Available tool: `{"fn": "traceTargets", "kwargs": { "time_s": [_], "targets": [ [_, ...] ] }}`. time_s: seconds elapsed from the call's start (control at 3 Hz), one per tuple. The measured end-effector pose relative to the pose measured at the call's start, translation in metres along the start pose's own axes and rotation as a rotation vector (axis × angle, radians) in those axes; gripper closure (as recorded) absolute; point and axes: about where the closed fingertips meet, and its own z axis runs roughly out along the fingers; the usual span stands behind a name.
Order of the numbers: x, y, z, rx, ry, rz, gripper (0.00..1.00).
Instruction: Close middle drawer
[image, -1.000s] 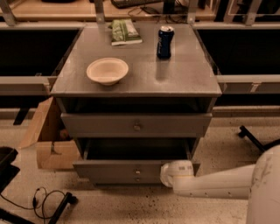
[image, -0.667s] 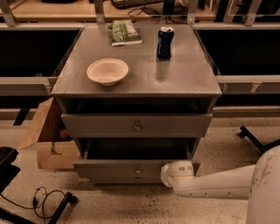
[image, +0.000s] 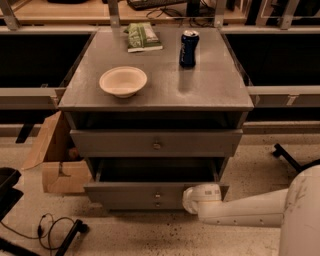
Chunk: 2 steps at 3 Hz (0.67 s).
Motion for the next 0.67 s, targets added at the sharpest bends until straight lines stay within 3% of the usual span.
{"fn": "traceTargets", "kwargs": {
  "time_s": [0.33,0.67],
  "targets": [
    [-0.002,0.0033,0.0057,-0.005,-0.009,-0.016,1.0],
    [-0.0021,0.0035,0.0057,-0.005,-0.009,-0.016,0.82]
  ]
}}
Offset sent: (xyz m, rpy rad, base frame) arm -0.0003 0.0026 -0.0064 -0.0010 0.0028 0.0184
